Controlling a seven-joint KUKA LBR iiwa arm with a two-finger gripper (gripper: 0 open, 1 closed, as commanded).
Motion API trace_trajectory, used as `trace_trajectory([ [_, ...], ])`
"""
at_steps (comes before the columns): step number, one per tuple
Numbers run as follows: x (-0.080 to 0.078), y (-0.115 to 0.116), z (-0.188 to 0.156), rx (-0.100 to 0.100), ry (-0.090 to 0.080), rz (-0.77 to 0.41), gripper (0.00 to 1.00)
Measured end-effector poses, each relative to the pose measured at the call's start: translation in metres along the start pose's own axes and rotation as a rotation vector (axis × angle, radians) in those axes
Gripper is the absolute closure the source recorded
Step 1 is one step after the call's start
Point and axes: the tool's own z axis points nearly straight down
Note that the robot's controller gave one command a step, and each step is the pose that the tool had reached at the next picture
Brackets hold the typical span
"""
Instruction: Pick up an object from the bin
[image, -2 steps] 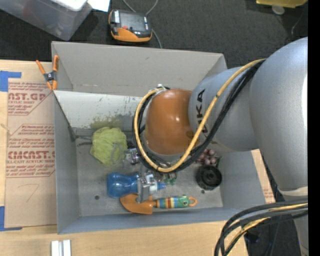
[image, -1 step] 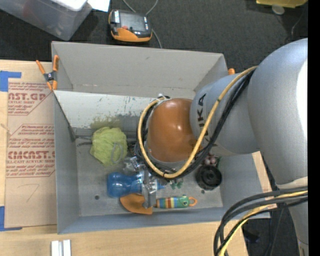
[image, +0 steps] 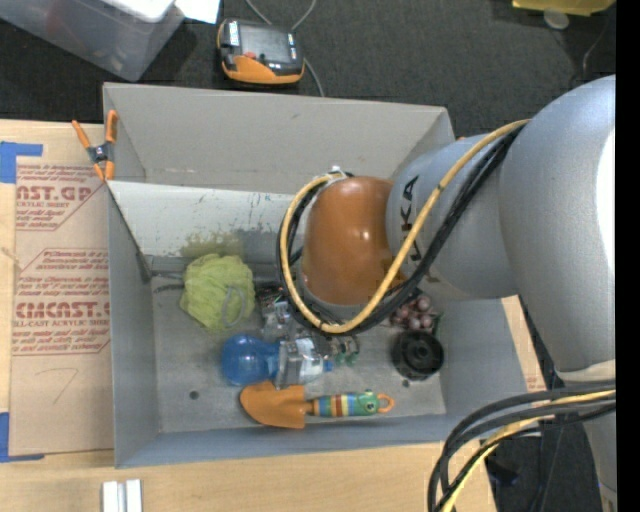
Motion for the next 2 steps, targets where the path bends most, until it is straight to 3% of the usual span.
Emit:
trace_trajectory([
  [1, 0.0, 0.0, 0.0, 0.0, 0.0, 0.0, 1.0],
  [2, -0.015, -0.023, -0.021, 0.0, -0.003, -0.143, 1.0],
])
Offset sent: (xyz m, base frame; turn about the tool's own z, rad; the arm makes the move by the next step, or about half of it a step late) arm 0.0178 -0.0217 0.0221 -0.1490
